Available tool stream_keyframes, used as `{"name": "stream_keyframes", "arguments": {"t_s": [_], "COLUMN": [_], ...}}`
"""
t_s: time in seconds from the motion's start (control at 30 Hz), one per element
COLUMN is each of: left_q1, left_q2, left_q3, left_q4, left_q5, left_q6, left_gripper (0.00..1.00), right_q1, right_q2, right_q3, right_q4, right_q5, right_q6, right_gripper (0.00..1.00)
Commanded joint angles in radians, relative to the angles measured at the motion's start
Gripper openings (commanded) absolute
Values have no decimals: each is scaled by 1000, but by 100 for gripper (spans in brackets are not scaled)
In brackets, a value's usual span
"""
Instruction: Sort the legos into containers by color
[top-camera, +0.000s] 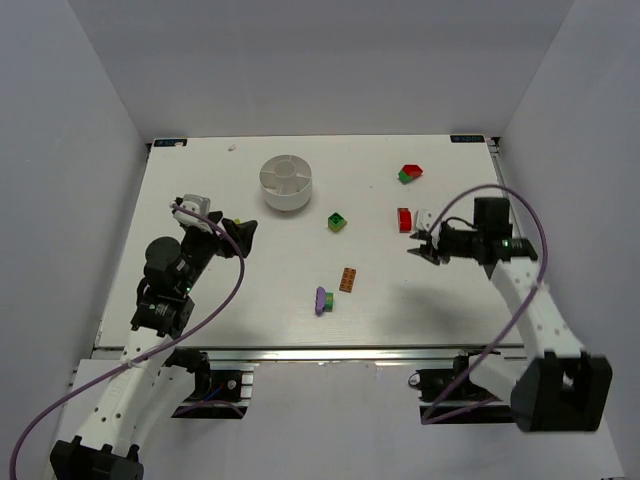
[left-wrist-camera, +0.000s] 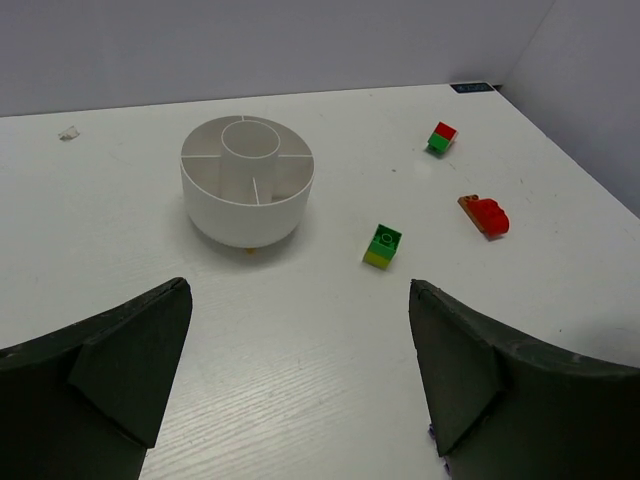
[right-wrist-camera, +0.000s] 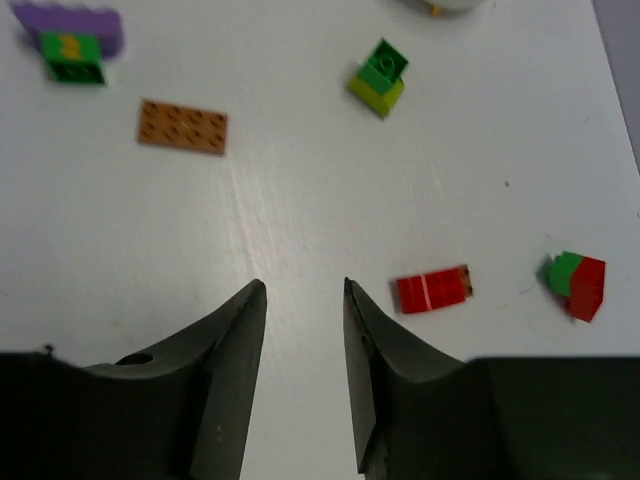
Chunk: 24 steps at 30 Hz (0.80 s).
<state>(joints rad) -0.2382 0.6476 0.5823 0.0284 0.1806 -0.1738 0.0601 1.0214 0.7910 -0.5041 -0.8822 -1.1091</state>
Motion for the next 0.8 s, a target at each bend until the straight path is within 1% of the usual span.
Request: {"name": "stream_keyframes", "arguments": {"t_s": [0.0, 0.03, 0.07, 0.1, 0.17, 0.2, 0.23, 0.3, 0.33, 0.37, 0.4, 0.5, 0.53, 0.6, 0.63, 0.67, 0.7, 0.77], "left_q1": [-3, -3, -3, -3, -4, -4, -4, -4, -4, -4, -4, -4, -6, -4, -4, -6, -6, -4], "left_q2": [17, 23, 27, 37, 43, 47, 49, 52, 56, 58, 58, 66, 70, 70, 72, 72, 70, 75], "left_q3": [24, 25, 31, 33, 36, 37, 39, 40, 40, 42, 45, 51, 56, 59, 62, 62, 62, 60], "left_q4": [-18, -21, -22, -22, -22, -22, -22, -22, -22, -22, -39, -59, -62, -65, -65, -64, -64, -59], "left_q5": [16, 20, 22, 25, 26, 25, 25, 22, 17, 16, 14, 11, 13, 14, 16, 20, 19, 25], "left_q6": [-12, -13, -15, -19, -24, -29, -30, -35, -36, -39, -41, -52, -55, -62, -64, -67, -70, -78], "left_gripper": [98, 98, 98, 98, 98, 98, 98, 98, 98, 98, 98, 98, 98, 98, 98, 98, 98, 98], "right_q1": [-2, -2, -2, -2, 1, 4, 4, 4, 4, 4, 6, 4, 4, 4, 4, 7, 9, 14], "right_q2": [199, 268, 294, 314, 393, 420, 483, 540, 587, 607, 623, 699, 757, 828, 897, 931, 994, 1045], "right_q3": [205, 233, 253, 290, 339, 368, 437, 496, 540, 554, 562, 617, 690, 779, 822, 899, 931, 985], "right_q4": [-200, -173, -137, -79, -39, -31, -39, -27, -28, -46, -56, -71, -109, -157, -178, -207, -220, -218], "right_q5": [187, 209, 225, 250, 268, 299, 322, 389, 405, 423, 430, 450, 454, 457, 459, 474, 483, 508], "right_q6": [-290, -240, -210, -187, -132, -126, -124, -141, -168, -296, -355, -493, -511, -537, -558, -567, -581, -612], "right_gripper": [42, 46, 76, 89, 90, 89, 89, 89, 89, 89, 89, 89, 89, 89, 89, 89, 89, 89]}}
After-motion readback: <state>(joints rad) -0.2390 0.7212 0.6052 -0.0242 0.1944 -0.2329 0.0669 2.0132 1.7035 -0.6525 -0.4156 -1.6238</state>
